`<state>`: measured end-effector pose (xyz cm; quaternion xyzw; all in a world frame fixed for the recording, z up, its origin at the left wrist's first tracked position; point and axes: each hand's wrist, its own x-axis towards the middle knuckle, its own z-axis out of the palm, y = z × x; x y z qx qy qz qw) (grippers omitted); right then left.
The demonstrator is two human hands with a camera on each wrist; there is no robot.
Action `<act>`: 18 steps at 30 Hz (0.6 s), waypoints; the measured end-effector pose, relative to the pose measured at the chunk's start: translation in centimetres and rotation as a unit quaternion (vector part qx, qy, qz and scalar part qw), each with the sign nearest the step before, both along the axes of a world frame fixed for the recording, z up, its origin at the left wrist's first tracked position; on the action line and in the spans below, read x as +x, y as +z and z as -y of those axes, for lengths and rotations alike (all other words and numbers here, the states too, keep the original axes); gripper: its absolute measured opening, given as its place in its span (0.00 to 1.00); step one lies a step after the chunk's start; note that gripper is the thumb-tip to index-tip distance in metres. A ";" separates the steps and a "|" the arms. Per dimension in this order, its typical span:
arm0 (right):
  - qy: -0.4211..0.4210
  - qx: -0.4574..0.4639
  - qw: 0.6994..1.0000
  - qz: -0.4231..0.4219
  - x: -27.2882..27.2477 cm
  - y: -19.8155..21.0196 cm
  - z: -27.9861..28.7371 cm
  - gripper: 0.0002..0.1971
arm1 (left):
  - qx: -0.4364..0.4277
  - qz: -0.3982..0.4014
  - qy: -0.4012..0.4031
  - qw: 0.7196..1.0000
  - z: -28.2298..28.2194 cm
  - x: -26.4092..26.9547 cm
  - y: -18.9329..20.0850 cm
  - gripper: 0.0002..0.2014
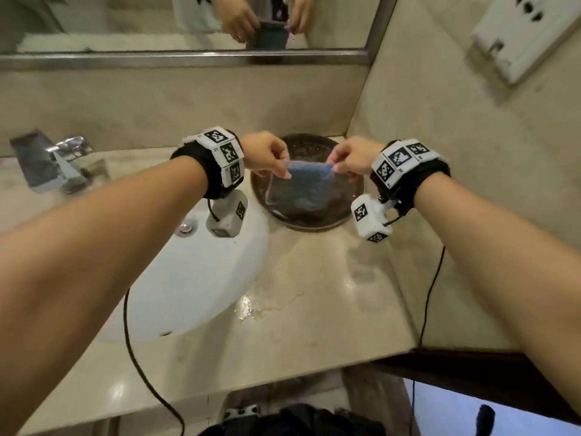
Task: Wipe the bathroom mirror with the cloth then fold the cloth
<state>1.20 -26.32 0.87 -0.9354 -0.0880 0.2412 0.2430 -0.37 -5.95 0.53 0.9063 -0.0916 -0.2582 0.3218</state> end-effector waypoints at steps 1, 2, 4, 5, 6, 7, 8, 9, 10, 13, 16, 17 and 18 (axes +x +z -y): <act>-0.017 0.000 0.999 0.043 1.1 1.3 0.0 0.09 | 0.010 0.049 0.009 0.999 0.1 1.0 1.3 0.09; -0.035 0.006 0.995 0.090 2.1 2.6 -0.1 0.09 | 0.021 0.100 0.020 0.995 0.2 1.9 2.4 0.06; -0.075 0.046 0.983 0.159 3.7 4.6 -0.3 0.09 | 0.031 0.187 0.046 0.981 0.6 3.7 4.2 0.10; -0.092 0.070 0.976 0.186 4.3 5.4 -0.4 0.09 | 0.032 0.219 0.056 0.974 0.7 4.6 4.9 0.13; -0.104 0.091 0.969 0.207 4.5 5.5 -0.5 0.09 | 0.034 0.241 0.062 0.968 0.8 4.9 5.1 0.14; -0.112 0.102 0.964 0.220 4.6 5.4 -0.6 0.09 | 0.039 0.256 0.061 0.964 0.9 5.2 5.1 0.14; -0.117 0.105 0.961 0.228 4.7 4.6 -0.6 0.09 | 0.045 0.265 0.057 0.962 0.9 5.4 4.6 0.14; -0.119 0.099 0.962 0.226 4.5 3.3 -0.6 0.09 | 0.053 0.263 0.048 0.962 0.9 5.4 3.7 0.13; -0.116 0.082 0.966 0.217 4.2 1.7 -0.5 0.09 | 0.060 0.244 0.033 0.967 0.8 5.1 2.5 0.13; -0.036 -0.035 0.993 0.110 2.2 -4.3 0.5 0.09 | 0.146 0.100 -0.094 0.980 0.6 3.0 -2.9 0.16; 0.072 -0.177 0.982 -0.012 -0.3 -8.7 1.4 0.15 | 0.257 0.012 -0.208 0.944 0.3 1.3 -6.8 0.17; 0.084 -0.188 0.978 -0.018 -0.6 -9.2 1.6 0.16 | 0.261 0.011 -0.203 0.944 0.0 1.4 -7.2 0.17; 0.079 -0.184 0.980 -0.019 -0.5 -9.1 1.7 0.16 | 0.246 0.014 -0.184 0.951 -0.3 1.4 -7.0 0.17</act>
